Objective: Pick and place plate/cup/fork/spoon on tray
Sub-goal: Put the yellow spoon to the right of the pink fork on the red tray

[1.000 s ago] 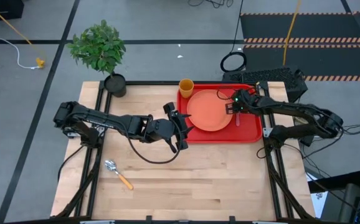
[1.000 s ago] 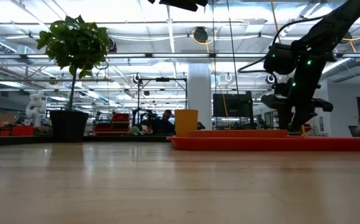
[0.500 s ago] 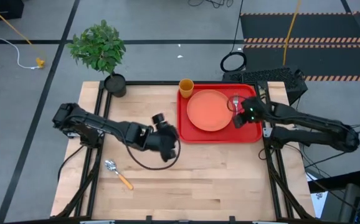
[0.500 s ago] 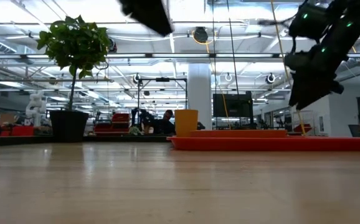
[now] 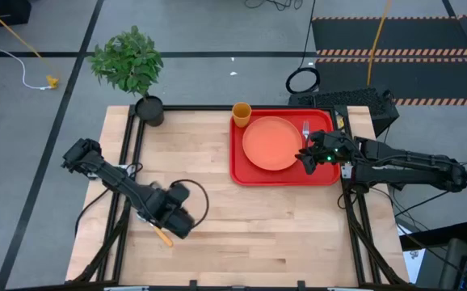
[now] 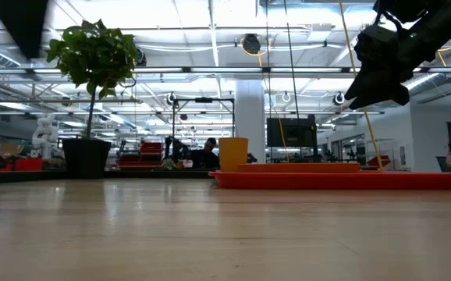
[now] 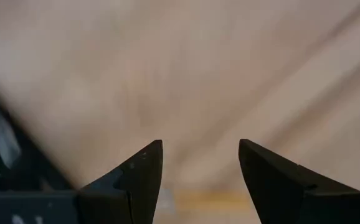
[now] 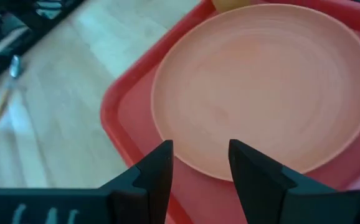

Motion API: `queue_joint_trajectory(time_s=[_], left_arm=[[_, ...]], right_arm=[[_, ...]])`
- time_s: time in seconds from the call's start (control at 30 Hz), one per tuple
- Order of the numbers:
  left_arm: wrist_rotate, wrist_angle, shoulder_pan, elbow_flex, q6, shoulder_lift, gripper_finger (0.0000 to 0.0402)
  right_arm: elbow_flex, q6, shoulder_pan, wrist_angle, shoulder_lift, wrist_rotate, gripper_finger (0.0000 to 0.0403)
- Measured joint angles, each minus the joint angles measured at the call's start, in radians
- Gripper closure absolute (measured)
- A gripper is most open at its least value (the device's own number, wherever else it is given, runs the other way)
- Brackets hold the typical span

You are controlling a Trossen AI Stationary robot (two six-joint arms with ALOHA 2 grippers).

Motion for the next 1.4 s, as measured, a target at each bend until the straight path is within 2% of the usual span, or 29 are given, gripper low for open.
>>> queue_joint_trajectory(time_s=[0.03,0.1,0.23,0.4,0.63,0.83,1.0,1.3,1.4], left_arm=[[0.09,-0.001,-0.01,-0.019,-0.063,0.0,0.0193],[0.203,0.0,-0.028,-0.063,-0.149,0.002,0.0205],[0.305,0.039,-0.059,-0.173,-0.286,0.002,0.0239],[0.313,0.135,-0.074,-0.289,-0.504,0.002,0.0264],[0.318,0.316,-0.109,-0.406,-0.711,0.002,0.0268],[0.321,0.327,-0.145,-0.433,-0.815,0.002,0.0268],[0.315,0.332,-0.188,-0.433,-1.019,0.002,0.0268],[0.308,0.334,-0.189,-0.447,-1.025,0.029,0.0268],[0.307,0.383,-0.19,-0.475,-1.018,0.046,0.0268]], right_arm=[[0.0,0.014,0.005,0.006,0.0,-0.012,0.0254],[0.0,0.041,0.016,0.022,0.0,-0.045,0.0254],[0.0,0.07,0.042,0.055,-0.001,-0.103,0.0254],[0.0,0.052,0.061,0.127,-0.001,-0.124,0.0255],[0.014,-0.06,0.058,0.207,0.0,-0.127,0.0255],[0.087,-0.126,0.058,0.209,-0.001,-0.178,0.0255],[0.125,-0.188,0.058,0.249,-0.001,-0.176,0.0255],[0.146,-0.231,0.058,0.366,0.0,-0.176,0.0255],[0.146,-0.23,0.058,0.373,0.0,-0.176,0.0255]])
